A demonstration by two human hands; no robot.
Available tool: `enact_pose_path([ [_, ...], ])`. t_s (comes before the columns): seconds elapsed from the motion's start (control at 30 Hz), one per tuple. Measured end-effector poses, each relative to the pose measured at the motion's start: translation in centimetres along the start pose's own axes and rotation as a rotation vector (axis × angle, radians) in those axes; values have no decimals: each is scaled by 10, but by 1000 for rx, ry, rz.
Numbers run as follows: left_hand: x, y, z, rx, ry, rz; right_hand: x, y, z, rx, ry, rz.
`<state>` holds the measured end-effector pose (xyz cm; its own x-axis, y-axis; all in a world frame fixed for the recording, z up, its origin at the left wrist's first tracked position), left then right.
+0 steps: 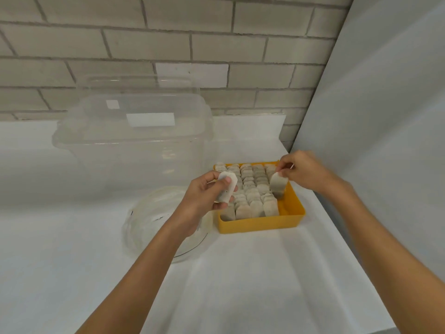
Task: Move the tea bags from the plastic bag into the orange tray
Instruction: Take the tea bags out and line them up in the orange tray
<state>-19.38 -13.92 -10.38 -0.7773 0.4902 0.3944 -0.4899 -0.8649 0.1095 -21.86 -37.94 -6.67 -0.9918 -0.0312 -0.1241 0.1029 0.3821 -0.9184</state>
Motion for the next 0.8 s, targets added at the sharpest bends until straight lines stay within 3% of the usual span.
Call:
enact_pose_path([
  [0.3,-3,5,-6,-42,-15,-5,-9,34,29,209,51,-115],
  [0.6,-7,9,-2,-94,64,44,-3,47,32,300,39,-34],
  [0.67,-10,9,-1,-100,83,54,-3,45,30,208,38,39],
  [0.73,-14,10,3,-131,123,62,1,37,20,-26,16,103],
  [0.8,-17,13,10,-187,167,85,9,28,-1,-308,-32,62],
])
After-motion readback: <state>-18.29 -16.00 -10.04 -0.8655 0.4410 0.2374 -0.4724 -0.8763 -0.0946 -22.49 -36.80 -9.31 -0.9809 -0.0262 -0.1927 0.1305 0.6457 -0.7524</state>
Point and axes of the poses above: each hand's wrist, its own x-axis away from the middle knuckle, its own y-axis out of the palm, z = x × y, the point moved 3 cm from there along -x, towards the middle knuckle, and after that the axes turned 13 degrees about -y, right-handed, at the moved point
